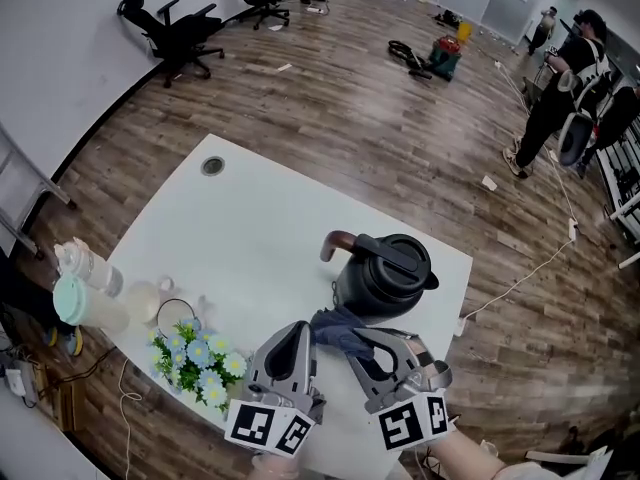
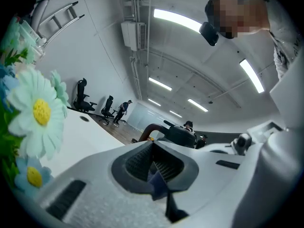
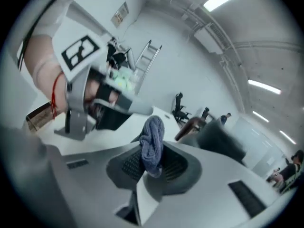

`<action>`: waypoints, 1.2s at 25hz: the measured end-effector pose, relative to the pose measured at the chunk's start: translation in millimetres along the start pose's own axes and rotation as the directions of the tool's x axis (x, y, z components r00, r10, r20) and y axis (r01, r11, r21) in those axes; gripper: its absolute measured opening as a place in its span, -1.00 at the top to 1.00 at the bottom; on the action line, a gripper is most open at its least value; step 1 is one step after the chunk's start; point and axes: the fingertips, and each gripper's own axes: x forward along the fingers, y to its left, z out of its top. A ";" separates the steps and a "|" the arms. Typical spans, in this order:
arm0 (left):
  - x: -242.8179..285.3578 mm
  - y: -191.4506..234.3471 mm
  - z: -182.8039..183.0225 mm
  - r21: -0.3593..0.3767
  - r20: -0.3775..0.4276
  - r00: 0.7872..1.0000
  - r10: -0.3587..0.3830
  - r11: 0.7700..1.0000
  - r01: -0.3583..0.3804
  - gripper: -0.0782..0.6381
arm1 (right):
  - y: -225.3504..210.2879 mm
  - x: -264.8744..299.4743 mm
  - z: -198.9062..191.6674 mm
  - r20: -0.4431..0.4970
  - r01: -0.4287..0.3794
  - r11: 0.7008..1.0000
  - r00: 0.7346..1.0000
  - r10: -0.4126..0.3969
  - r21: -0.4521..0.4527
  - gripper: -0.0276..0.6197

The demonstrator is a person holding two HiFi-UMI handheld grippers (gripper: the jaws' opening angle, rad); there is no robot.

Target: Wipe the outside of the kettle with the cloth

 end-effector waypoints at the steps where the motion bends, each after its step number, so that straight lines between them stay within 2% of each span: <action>1: 0.3 -0.4 1.9 -0.001 0.007 1.000 0.006 1.000 -0.006 0.76 | -21.7 -17.9 31.3 0.100 0.075 0.997 0.992 -0.072 -0.024 0.74; 2: 0.3 -0.1 3.8 -0.004 0.013 1.000 0.015 1.000 -0.015 0.76 | -43.9 -32.0 61.5 0.189 0.174 0.981 0.970 -0.155 -0.087 0.74; 3: 0.4 -0.3 5.1 -0.010 0.017 1.000 0.023 1.000 -0.023 0.76 | -62.5 -39.2 84.0 0.253 0.275 0.946 0.940 -0.228 -0.169 0.74; 4: 1.2 -1.9 5.8 -0.014 0.019 1.000 0.025 1.000 -0.025 0.76 | -74.7 -38.6 93.9 0.276 0.347 0.904 0.920 -0.277 -0.249 0.74; 5: 2.6 -5.1 5.9 -0.014 0.019 1.000 0.020 1.000 -0.019 0.76 | -81.2 -32.3 91.1 0.259 0.378 0.872 0.916 -0.305 -0.312 0.74; 6: 4.2 -9.3 5.5 -0.011 0.018 1.000 0.010 1.000 -0.010 0.76 | -84.3 -25.7 79.9 0.219 0.379 0.857 0.922 -0.318 -0.348 0.74; 7: 5.8 -13.4 4.5 -0.009 0.016 1.000 -0.001 1.000 0.001 0.76 | -86.0 -24.0 65.4 0.178 0.369 0.859 0.929 -0.325 -0.354 0.74; 10: 10.9 -18.7 -0.1 -0.001 0.011 1.000 -0.019 1.000 0.019 0.76 | -90.9 -46.5 31.8 0.130 0.368 0.875 0.930 -0.345 -0.314 0.74; 14: 18.2 -17.3 -3.2 0.005 0.011 1.000 -0.015 1.000 0.015 0.76 | -107.4 -76.5 -3.4 0.084 0.391 0.862 0.919 -0.386 -0.323 0.74; 17: 24.3 -20.4 -4.4 0.008 0.009 1.000 -0.017 1.000 0.017 0.76 | -132.9 -91.8 -31.9 0.021 0.426 0.852 0.897 -0.441 -0.305 0.74; 19: 29.7 -21.8 -8.2 0.009 0.002 1.000 -0.016 1.000 0.016 0.76 | -155.9 -102.7 -44.6 0.007 0.464 0.846 0.878 -0.479 -0.262 0.74; 21: 36.1 -21.9 -13.3 0.016 -0.006 1.000 -0.013 1.000 0.013 0.76 | -184.7 -116.6 -41.8 0.067 0.511 0.841 0.859 -0.508 -0.177 0.74; 23: 40.6 -21.4 -14.6 0.020 -0.006 1.000 -0.005 1.000 0.005 0.76 | -218.9 -126.5 -21.2 0.211 0.538 0.839 0.832 -0.514 -0.077 0.74; 24: 41.4 -21.1 -13.1 0.020 0.000 1.000 0.003 1.000 -0.003 0.76 | -236.5 -125.1 -5.8 0.299 0.527 0.849 0.816 -0.495 -0.032 0.74; 25: 41.5 -20.5 -11.3 0.019 0.007 1.000 0.013 1.000 -0.013 0.76 | -249.9 -116.3 9.7 0.384 0.483 0.876 0.808 -0.448 0.006 0.74; 26: 40.9 -19.3 -10.2 0.018 0.013 1.000 0.025 1.000 -0.025 0.76 | -255.0 -99.6 22.4 0.456 0.390 0.920 0.813 -0.362 0.035 0.74; 27: 39.7 -17.2 -10.2 0.015 0.017 0.999 0.039 0.999 -0.039 0.76 | -250.1 -76.4 29.7 0.509 0.242 0.968 0.827 -0.238 0.060 0.74; 28: 38.3 -14.6 -11.2 0.012 0.019 0.998 0.053 0.998 -0.054 0.76 | -237.7 -50.3 30.1 0.536 0.052 0.994 0.839 -0.094 0.094 0.74; 29: 36.7 -12.0 -12.5 0.007 0.021 0.998 0.066 0.998 -0.066 0.76 | -223.7 -27.4 24.5 0.542 -0.127 0.983 0.840 0.034 0.135 0.74; 30: 35.5 -10.0 -13.7 0.004 0.023 0.997 0.075 0.997 -0.075 0.76 | -212.7 -13.3 15.0 0.534 -0.248 0.953 0.837 0.121 0.173 0.74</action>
